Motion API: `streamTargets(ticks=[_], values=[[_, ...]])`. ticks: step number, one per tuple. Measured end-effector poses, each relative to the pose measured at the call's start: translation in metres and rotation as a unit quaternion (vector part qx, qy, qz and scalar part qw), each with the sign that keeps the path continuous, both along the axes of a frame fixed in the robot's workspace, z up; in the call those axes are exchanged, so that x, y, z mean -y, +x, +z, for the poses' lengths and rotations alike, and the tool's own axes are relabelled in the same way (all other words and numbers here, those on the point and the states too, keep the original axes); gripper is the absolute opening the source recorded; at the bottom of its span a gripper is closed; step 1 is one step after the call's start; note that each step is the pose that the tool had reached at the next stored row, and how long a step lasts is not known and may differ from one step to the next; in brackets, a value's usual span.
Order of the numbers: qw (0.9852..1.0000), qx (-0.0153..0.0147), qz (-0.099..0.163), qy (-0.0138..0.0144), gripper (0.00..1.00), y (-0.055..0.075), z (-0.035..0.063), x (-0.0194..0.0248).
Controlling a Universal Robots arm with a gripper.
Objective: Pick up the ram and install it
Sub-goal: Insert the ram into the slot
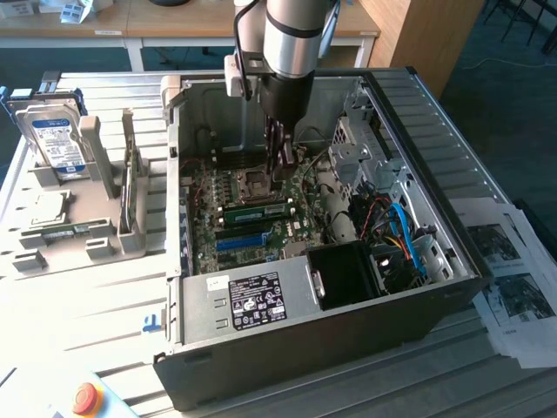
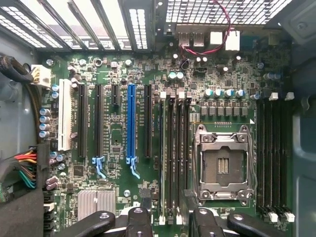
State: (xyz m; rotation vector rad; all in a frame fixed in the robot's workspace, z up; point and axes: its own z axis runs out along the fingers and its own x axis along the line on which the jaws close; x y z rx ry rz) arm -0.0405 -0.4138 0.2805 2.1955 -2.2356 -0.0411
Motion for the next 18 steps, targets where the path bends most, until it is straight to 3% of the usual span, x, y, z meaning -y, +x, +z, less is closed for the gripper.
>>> streamTargets(ticks=[18], values=[[1.0, 0.0, 0.0, 0.0001, 0.37, 0.0, 0.0106, -0.0001]])
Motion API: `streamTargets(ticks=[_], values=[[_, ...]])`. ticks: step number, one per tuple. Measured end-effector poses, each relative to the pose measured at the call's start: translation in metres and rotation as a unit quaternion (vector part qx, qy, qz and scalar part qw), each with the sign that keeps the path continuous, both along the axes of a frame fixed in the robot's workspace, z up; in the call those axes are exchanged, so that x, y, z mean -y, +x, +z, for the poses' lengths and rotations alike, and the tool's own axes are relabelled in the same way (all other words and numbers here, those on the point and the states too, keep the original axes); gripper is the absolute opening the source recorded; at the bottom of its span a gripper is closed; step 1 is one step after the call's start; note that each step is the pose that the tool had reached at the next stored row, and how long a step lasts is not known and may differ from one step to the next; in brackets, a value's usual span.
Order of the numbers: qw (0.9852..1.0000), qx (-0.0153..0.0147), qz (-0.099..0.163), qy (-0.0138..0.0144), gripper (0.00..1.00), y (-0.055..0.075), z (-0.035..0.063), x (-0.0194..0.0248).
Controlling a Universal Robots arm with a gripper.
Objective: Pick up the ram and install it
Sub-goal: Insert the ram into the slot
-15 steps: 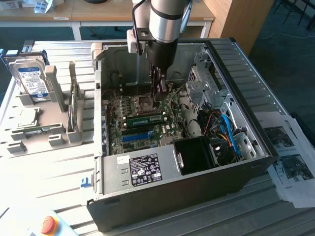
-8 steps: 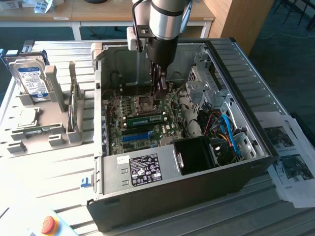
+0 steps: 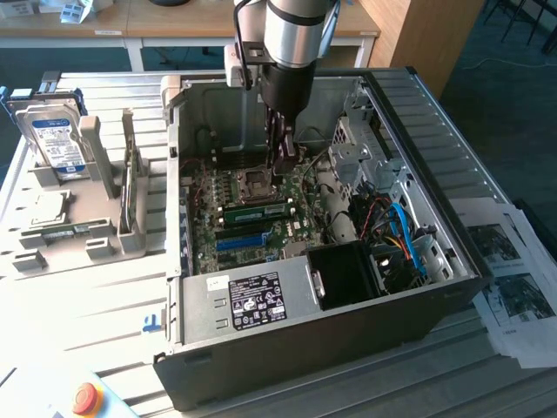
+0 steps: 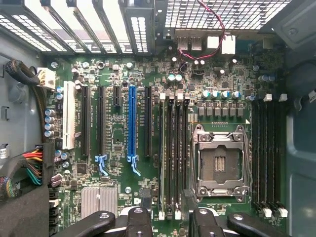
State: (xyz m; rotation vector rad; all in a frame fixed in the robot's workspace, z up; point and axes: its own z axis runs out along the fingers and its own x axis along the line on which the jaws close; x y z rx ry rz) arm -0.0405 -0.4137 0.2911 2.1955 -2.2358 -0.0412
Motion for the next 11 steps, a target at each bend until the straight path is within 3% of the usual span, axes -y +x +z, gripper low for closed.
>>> streamTargets(ticks=[11], values=[[1.0, 0.0, 0.0, -0.0001, 0.37, 0.0, 0.006, 0.0]])
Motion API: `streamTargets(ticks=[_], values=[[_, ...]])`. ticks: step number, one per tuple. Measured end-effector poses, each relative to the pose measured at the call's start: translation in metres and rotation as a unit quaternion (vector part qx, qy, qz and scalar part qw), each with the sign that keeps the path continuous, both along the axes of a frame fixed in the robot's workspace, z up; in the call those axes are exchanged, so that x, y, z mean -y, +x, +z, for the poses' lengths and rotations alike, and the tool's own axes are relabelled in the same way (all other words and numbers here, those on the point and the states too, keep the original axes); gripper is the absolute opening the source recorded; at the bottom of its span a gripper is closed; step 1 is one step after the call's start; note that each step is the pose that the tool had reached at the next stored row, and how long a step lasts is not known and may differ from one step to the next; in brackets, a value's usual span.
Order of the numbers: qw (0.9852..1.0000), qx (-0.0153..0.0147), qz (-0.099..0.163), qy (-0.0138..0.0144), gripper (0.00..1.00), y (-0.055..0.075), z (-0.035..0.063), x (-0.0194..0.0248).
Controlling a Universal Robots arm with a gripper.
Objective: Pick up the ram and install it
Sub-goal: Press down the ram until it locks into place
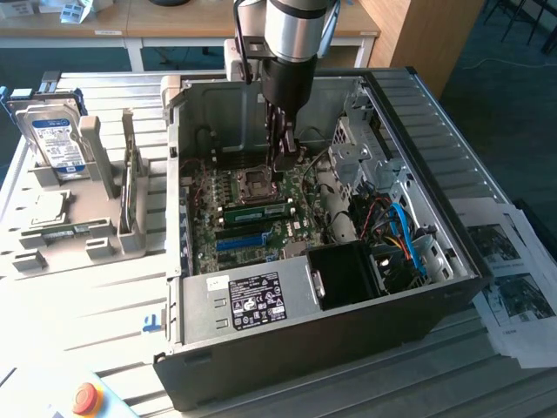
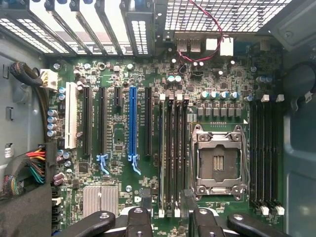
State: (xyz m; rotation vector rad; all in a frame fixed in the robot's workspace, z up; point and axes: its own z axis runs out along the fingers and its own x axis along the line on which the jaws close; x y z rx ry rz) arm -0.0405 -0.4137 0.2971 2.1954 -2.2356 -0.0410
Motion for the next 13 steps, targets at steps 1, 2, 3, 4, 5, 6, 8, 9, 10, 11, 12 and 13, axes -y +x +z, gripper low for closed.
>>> streamTargets(ticks=[1, 2, 3, 4, 5, 6, 8, 9, 10, 11, 12, 13], values=[[1.0, 0.0, 0.0, 0.0, 0.37, 0.0, 0.0, 0.0], [1.0, 0.0, 0.0, 0.0, 0.37, 0.0, 0.0, 0.0], [1.0, 0.0, 0.0, 0.0, 0.37, 0.0, 0.0, 0.0], [1.0, 0.0, 0.0, 0.0, 0.37, 0.0, 0.0, 0.0], [1.0, 0.0, 0.0, 0.0, 0.37, 0.0, 0.0, 0.0], [1.0, 0.0, 0.0, 0.0, 0.37, 0.0, 0.0, 0.0], [1.0, 0.0, 0.0, 0.0, 0.37, 0.0, 0.0, 0.0], [1.0, 0.0, 0.0, 0.0, 0.37, 0.0, 0.0, 0.0], [1.0, 0.0, 0.0, 0.0, 0.37, 0.0, 0.0, 0.0], [1.0, 0.0, 0.0, 0.0, 0.37, 0.0, 0.0, 0.0], [1.0, 0.0, 0.0, 0.0, 0.36, 0.0, 0.0, 0.0], [1.0, 0.0, 0.0, 0.0, 0.29, 0.0, 0.0, 0.0]])
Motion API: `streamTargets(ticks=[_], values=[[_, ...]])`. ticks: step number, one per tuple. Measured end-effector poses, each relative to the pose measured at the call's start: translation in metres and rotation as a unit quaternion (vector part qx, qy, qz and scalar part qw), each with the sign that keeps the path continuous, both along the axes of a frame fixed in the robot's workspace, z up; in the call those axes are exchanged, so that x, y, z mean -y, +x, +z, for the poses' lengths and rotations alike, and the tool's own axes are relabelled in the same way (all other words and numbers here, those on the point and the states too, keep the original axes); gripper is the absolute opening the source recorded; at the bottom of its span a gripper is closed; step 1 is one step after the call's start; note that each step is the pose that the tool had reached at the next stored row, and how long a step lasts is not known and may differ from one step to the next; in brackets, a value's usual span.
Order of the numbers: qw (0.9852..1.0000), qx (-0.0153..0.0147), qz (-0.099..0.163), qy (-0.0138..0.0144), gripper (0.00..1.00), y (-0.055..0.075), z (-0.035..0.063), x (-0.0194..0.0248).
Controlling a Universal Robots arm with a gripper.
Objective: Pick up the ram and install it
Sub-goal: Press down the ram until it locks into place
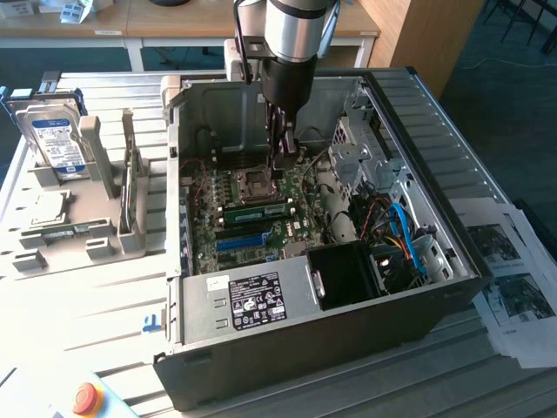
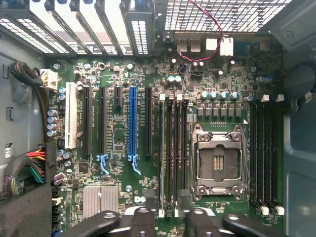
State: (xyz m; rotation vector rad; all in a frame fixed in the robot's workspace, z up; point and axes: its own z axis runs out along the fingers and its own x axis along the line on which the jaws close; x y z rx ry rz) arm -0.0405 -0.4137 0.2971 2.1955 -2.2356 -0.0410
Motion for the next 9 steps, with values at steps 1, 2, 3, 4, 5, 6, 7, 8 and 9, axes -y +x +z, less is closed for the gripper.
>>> streamTargets(ticks=[1, 2, 3, 4, 5, 6, 7, 8, 9], values=[[1.0, 0.0, 0.0, 0.0, 0.29, 0.0, 0.0, 0.0], [1.0, 0.0, 0.0, 0.0, 0.23, 0.0, 0.0, 0.0], [1.0, 0.0, 0.0, 0.0, 0.17, 0.0, 0.0, 0.0], [1.0, 0.0, 0.0, 0.0, 0.17, 0.0, 0.0, 0.0], [1.0, 0.0, 0.0, 0.0, 0.11, 0.0, 0.0, 0.0], [1.0, 0.0, 0.0, 0.0, 0.1, 0.0, 0.0, 0.0], [1.0, 0.0, 0.0, 0.0, 0.1, 0.0, 0.0, 0.0], [1.0, 0.0, 0.0, 0.0, 0.1, 0.0, 0.0, 0.0], [1.0, 0.0, 0.0, 0.0, 0.1, 0.0, 0.0, 0.0]])
